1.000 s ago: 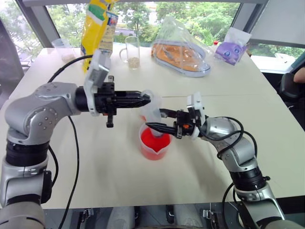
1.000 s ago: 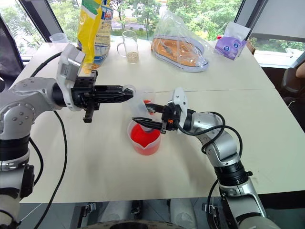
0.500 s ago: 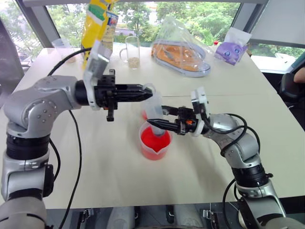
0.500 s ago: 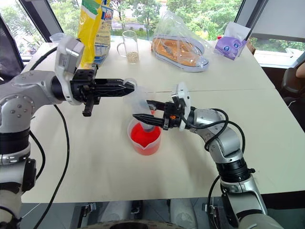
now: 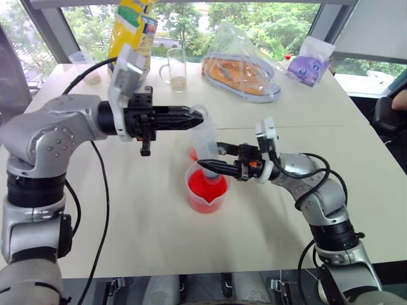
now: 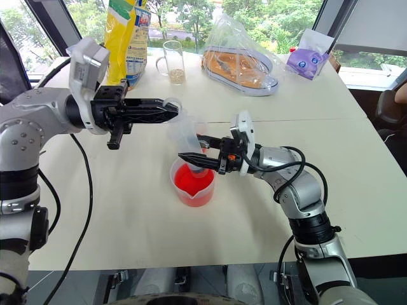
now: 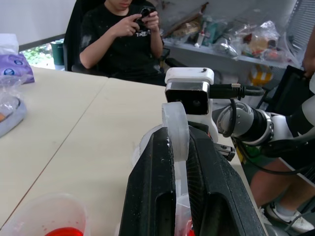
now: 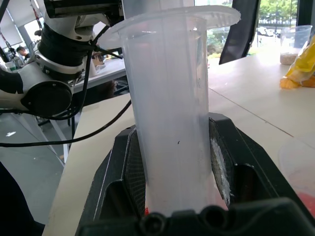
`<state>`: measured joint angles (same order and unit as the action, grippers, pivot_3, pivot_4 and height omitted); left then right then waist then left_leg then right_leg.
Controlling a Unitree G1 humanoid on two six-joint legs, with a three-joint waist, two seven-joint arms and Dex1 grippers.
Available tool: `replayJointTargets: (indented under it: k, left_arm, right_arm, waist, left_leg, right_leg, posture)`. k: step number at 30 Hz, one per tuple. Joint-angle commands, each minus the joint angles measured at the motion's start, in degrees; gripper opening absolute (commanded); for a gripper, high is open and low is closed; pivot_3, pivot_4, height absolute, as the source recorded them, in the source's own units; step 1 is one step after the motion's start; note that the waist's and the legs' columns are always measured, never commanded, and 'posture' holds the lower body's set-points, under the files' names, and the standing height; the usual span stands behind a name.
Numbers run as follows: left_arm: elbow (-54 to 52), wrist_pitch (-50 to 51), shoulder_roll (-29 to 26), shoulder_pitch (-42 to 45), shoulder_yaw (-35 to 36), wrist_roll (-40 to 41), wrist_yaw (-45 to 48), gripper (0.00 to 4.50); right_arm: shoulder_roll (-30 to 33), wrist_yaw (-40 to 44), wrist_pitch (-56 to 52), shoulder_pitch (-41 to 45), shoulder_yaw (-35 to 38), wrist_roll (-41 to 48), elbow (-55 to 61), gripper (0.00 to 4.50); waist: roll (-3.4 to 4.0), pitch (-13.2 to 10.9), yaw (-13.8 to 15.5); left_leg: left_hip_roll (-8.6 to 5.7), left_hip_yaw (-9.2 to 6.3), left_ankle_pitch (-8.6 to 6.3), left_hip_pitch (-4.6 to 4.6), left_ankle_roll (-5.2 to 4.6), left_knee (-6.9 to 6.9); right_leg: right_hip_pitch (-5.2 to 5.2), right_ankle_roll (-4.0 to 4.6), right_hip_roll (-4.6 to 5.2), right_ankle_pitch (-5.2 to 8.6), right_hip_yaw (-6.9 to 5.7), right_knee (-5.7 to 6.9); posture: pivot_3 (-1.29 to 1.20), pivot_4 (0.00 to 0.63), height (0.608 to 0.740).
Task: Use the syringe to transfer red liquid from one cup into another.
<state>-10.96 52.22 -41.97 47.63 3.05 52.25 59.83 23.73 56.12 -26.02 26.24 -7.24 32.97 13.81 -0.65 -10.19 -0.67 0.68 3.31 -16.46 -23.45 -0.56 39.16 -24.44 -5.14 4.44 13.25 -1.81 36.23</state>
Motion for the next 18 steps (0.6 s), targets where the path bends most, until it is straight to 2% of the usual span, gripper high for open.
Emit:
replayJointTargets:
  k: [1,17,18]
  left_arm:
    - [0.90,-2.53,-1.30,2.87,4.95,-0.44,-1.18,0.10]
    - [-0.09,-1.98,-2.10,0.17,3.60,-0.69,-0.06,0.10]
    - [-0.23,-1.73,-2.22,-0.22,3.52,-0.69,-0.09,0.45]
  right_arm:
    - [1.13,2.70,-1.10,-0.74,-2.05,0.49,1.64,1.45]
    - [0.45,1.13,-3.30,3.69,0.53,3.09,4.55,1.45]
    - [0.39,0.83,-3.81,4.33,1.00,3.68,5.13,1.45]
  waist:
    - [0.00,0.00,0.00]
    - [0.00,0.00,0.00]
    - [0.00,0.00,0.00]
  left_leg:
    - [0.00,0.00,0.00,0.00,0.00,0.00]
    - [0.00,0.00,0.00,0.00,0.00,0.00]
    - [0.00,0.00,0.00,0.00,0.00,0.00]
  right_leg:
    - [0.00,0.00,0.00,0.00,0.00,0.00]
    - [0.00,0.00,0.00,0.00,0.00,0.00]
    - [0.00,0.00,0.00,0.00,0.00,0.00]
  posture:
    - [0.00,0.150,0.740]
    - [0.00,0.150,0.740]
    - [0.00,0.150,0.740]
